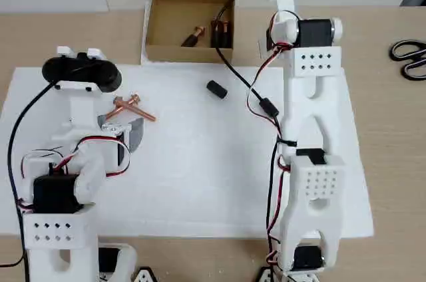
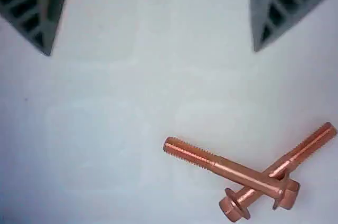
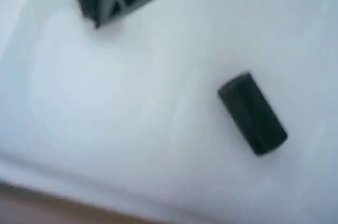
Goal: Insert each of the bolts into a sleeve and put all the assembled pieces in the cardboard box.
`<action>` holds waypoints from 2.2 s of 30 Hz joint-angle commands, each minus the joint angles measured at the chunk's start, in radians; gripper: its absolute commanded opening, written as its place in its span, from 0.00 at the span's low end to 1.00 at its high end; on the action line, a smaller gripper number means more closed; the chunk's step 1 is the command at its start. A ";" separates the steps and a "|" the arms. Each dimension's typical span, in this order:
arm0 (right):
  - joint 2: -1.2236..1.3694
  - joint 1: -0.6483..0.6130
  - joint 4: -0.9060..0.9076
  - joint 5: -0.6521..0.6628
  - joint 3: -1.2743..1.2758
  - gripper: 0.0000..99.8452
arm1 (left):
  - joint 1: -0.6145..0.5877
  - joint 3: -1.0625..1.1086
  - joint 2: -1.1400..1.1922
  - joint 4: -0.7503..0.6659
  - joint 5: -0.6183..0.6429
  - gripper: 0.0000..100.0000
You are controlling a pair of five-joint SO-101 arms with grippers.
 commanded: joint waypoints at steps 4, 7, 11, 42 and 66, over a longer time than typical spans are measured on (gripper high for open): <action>-0.214 -0.002 -0.002 0.003 0.313 0.21 | -0.005 -0.008 -0.014 0.008 -0.006 0.23; -0.237 -0.007 -0.018 0.003 0.434 0.21 | -0.003 -0.010 -0.014 0.008 -0.006 0.23; -0.180 -0.001 -0.030 0.002 0.489 0.21 | -0.003 -0.010 -0.014 0.006 -0.006 0.23; 0.059 -0.056 -0.211 0.103 0.486 0.27 | 0.000 -0.008 -0.014 0.006 -0.006 0.23; 0.147 -0.054 -0.277 0.103 0.486 0.08 | -0.005 -0.005 -0.014 0.006 -0.006 0.23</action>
